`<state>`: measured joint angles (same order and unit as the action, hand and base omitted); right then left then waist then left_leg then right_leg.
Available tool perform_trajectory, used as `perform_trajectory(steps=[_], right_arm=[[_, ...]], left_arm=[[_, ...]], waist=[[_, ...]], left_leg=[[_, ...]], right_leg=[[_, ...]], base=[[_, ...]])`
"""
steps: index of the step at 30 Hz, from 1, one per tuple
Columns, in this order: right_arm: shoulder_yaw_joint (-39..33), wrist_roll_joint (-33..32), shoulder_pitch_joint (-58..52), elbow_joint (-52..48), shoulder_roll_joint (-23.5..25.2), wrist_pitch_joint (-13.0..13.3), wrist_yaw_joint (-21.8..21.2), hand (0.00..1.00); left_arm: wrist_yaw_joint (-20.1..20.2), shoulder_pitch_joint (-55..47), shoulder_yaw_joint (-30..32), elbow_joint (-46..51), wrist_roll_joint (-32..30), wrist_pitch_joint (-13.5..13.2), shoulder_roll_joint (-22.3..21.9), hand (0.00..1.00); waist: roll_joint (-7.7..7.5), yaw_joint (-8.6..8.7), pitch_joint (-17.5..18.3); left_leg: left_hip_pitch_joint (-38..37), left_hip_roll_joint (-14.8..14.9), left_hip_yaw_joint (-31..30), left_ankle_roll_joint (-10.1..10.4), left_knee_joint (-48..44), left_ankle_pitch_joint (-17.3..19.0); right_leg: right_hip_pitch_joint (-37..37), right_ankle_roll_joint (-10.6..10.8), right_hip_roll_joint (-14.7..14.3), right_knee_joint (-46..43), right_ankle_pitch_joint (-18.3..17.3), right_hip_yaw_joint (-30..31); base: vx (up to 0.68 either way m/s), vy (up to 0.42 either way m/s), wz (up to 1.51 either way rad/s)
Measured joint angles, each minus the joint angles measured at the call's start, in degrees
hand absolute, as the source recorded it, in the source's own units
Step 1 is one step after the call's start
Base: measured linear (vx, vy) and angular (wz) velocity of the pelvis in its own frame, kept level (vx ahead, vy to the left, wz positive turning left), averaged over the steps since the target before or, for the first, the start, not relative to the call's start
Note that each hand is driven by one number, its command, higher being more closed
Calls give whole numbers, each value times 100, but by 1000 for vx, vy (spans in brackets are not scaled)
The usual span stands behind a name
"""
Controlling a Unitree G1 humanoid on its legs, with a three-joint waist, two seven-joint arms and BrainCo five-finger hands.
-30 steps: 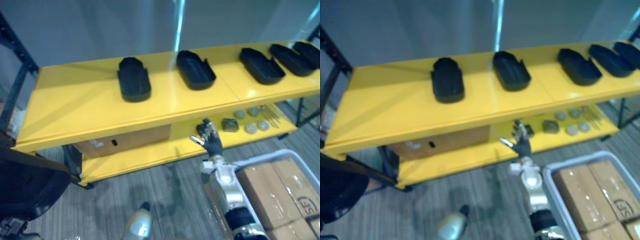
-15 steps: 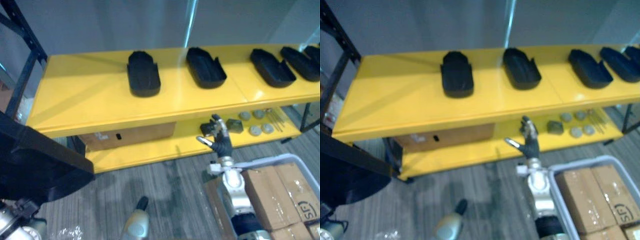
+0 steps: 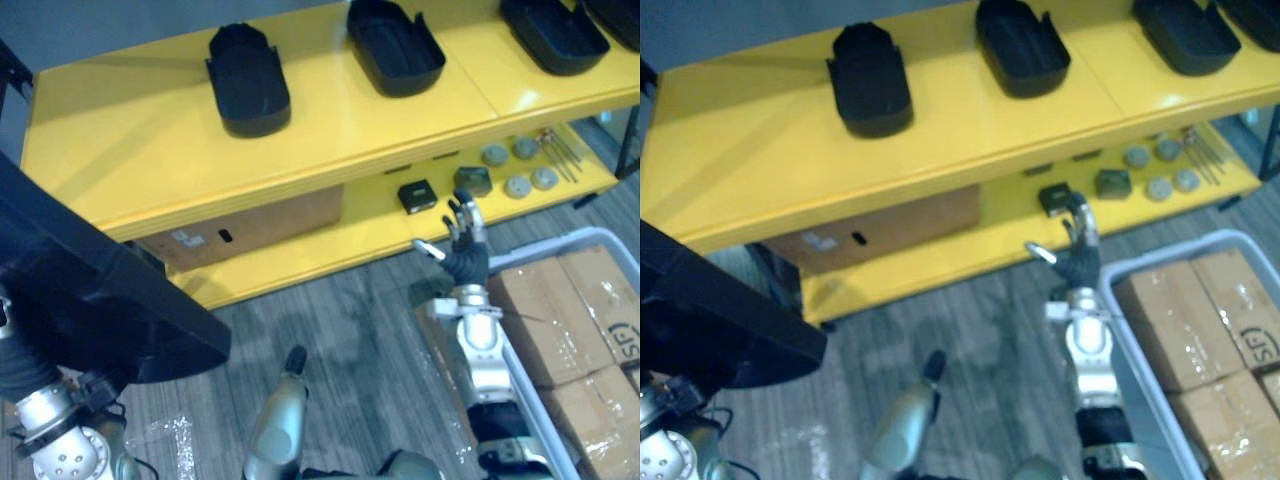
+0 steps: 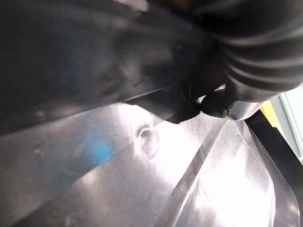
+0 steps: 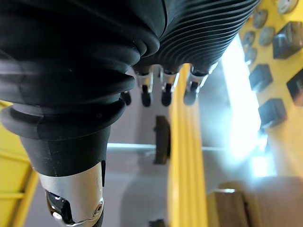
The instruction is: Walk over and take plastic housings, then place them on the shelf
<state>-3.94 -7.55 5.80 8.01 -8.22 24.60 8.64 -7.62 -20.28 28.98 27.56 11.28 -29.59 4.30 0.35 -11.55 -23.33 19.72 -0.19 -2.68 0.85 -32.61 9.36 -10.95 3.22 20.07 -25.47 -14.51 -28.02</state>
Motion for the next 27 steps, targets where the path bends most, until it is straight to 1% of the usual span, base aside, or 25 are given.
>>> perform_trajectory(steps=[1,2,3,4,5,6,7,8,10,11,13,14,15,16,17,18,19,20,21,22,23,24,25,26,27], right_arm=[[-50,-10,-142,-77,40,46,25,0],[-115,-13,-236,-91,104,63,22,0],[-130,-11,-228,-92,114,68,23,0],[-184,2,-139,-93,112,97,16,0],[-196,2,-73,-92,110,100,17,0],[-232,16,39,-99,105,121,22,0],[-302,51,122,-130,92,133,27,0],[-353,50,142,-175,74,133,32,0],[-496,52,156,-413,-125,133,152,0],[-604,43,175,-520,-230,132,184,0],[-664,43,199,-568,-341,131,267,0],[-746,39,194,-644,-351,130,299,0],[-779,-15,188,-806,-348,130,302,0],[-783,-18,182,-898,-349,126,311,0],[-787,-16,191,-1068,-349,125,351,0],[-791,-57,267,-1248,-401,126,361,0],[-791,-74,373,-1240,-467,91,358,0],[-828,-72,500,-1237,-591,-8,393,0],[-849,-62,594,-1208,-701,-88,444,0],[-863,-52,614,-1200,-747,-120,498,0],[-916,36,607,-1196,-786,-171,567,0],[-971,189,502,-1195,-777,-242,699,0],[-999,273,409,-1195,-766,-250,789,0],[-1074,476,181,-1200,-737,-249,973,0],[-1113,579,65,-1209,-717,-248,1084,0]], left_arm=[[59,-12,-4,-6,-11,8,27,100],[132,-7,4,9,-16,8,128,100],[153,-8,4,9,-15,11,213,100],[151,39,11,11,-20,33,418,100],[147,74,25,16,-29,54,452,100],[141,196,41,17,-42,94,464,100],[112,350,40,17,-37,164,473,100],[100,427,35,15,-36,197,486,100],[61,620,18,-10,-40,241,575,100],[1,693,14,-31,-39,245,659,100],[-30,758,4,-92,-37,252,708,100],[-37,785,-64,-104,-38,282,721,100],[-31,783,-131,-104,-38,291,742,100],[-23,774,-154,-104,-35,296,776,100],[-10,761,-168,-97,-31,298,833,100],[-8,740,-182,-89,-31,304,834,100],[-14,689,-229,-88,-30,323,714,100],[-16,607,-332,-86,-35,393,589,100],[-25,586,-337,-85,-36,405,589,100],[-51,589,-331,-85,-33,402,587,100],[-105,586,-328,-84,-30,402,581,100],[-121,590,-329,-83,-39,401,581,100],[-144,590,-331,-83,-50,402,581,100],[-240,602,-331,-83,-67,407,582,100],[-293,618,-331,-83,-71,413,581,100]], waist=[[-36,17,17],[-132,49,28],[-143,58,28],[-140,76,28],[-127,102,27],[-80,164,28],[-40,162,45],[-12,167,55],[95,225,123],[132,276,165],[138,289,208],[102,298,298],[53,300,396],[-13,298,476],[-136,289,593],[-245,272,682],[-117,258,704],[60,285,795],[152,300,849],[191,298,873],[282,302,918],[338,327,942],[353,347,950],[377,478,935],[371,532,931]], left_leg=[[-6,-65,-25,-23,-46,87],[-119,-145,-67,-80,58,122],[-184,-132,-128,-102,122,129],[-348,-126,-215,-243,234,131],[-421,-129,-253,-278,264,145],[-545,-134,-316,-329,311,186],[-636,-135,-357,-344,334,246],[-660,-137,-402,-347,334,275],[-673,-139,-641,-322,328,364],[-690,-134,-803,-278,325,414],[-799,-132,-990,-178,309,498],[-908,-139,-1179,-38,241,614],[-970,-152,-1378,94,186,738],[-969,-157,-1465,157,199,774],[-957,-189,-1585,267,224,836],[-944,-157,-1636,459,209,948],[-948,5,-1646,534,225,980],[-945,309,-1524,638,420,926],[-1024,538,-1326,765,806,731],[-1077,622,-1214,817,1051,597],[-1186,736,-1001,869,1471,362],[-1275,785,-684,867,1706,208],[-1282,823,-504,855,1739,166],[-1288,873,-143,834,1722,118],[-1321,880,-45,811,1723,103]], right_leg=[[227,-102,110,-474,157,270],[681,-196,257,-1232,722,715],[822,-192,272,-1474,803,849],[1057,66,167,-1685,367,1016],[1134,116,69,-1666,199,1088],[1282,128,-108,-1500,44,1153],[1525,123,-271,-1275,27,1310],[1647,123,-366,-1137,29,1422],[2004,181,-599,-400,99,1854],[2146,267,-675,34,198,2083],[2190,244,-721,447,390,2259],[2202,234,-755,506,514,2398],[2170,162,-801,445,588,2440],[2171,166,-831,414,609,2480],[2139,127,-859,431,741,2486],[2056,669,-863,495,881,2420],[2028,551,-987,453,818,2302],[1996,419,-1141,490,753,2118],[2044,336,-1194,497,716,2019],[2085,296,-1209,498,724,2014],[2101,239,-1239,583,759,2007],[2072,226,-1232,647,768,1999],[2034,226,-1221,675,768,1986],[1862,226,-1182,767,768,1850],[1779,226,-1160,787,768,1789]], base=[[121,188,46],[76,182,32],[125,169,29],[146,136,20],[183,126,29],[184,114,23],[181,103,26],[121,50,27],[164,8,59],[206,-35,69],[261,-130,65],[377,-270,88],[344,-290,88],[372,-373,78],[370,-429,75],[332,-437,59],[279,-465,50],[195,-394,33],[157,-309,33],[155,-237,13],[146,-166,3],[169,-175,2],[122,-51,20],[92,-9,28],[106,20,37]])
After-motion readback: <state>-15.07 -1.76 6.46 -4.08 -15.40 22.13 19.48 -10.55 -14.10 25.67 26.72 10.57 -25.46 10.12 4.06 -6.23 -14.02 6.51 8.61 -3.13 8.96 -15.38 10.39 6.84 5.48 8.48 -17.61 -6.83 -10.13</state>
